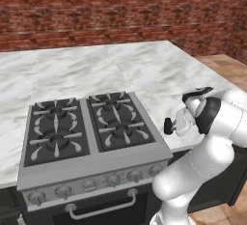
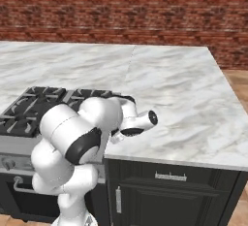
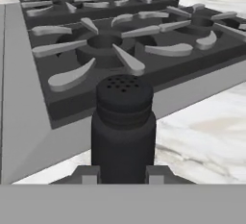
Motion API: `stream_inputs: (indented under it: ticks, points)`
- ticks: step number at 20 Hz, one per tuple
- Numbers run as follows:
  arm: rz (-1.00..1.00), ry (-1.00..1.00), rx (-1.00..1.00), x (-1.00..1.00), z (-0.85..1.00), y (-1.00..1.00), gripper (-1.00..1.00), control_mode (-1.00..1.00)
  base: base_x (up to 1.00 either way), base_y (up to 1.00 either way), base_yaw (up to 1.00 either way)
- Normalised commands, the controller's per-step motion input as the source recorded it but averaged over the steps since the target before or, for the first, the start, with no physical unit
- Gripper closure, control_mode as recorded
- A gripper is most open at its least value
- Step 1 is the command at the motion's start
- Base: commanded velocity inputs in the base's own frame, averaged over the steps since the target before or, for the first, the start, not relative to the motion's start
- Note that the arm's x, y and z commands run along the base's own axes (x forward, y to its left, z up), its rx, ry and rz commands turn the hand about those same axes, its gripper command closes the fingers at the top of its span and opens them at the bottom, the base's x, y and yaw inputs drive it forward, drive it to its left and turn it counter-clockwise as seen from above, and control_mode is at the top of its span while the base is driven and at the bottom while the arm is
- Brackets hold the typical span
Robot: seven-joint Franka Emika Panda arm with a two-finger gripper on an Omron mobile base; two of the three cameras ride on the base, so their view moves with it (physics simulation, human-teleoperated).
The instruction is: Take 2 condiments from the cabinet and move them on the counter near the stove.Make sure the condiments are lined up with each other, next to each other.
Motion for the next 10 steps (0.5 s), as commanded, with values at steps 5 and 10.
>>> stream_inputs:
  ticks: [5,10]
  points:
    - [0.0,0.0,0.0,0.27,-0.17,-0.11,1.0,-1.0,0.0,0.0,0.0]
    - [0.0,0.0,0.0,0.27,-0.24,-0.05,1.0,-1.0,0.0,0.0,0.0]
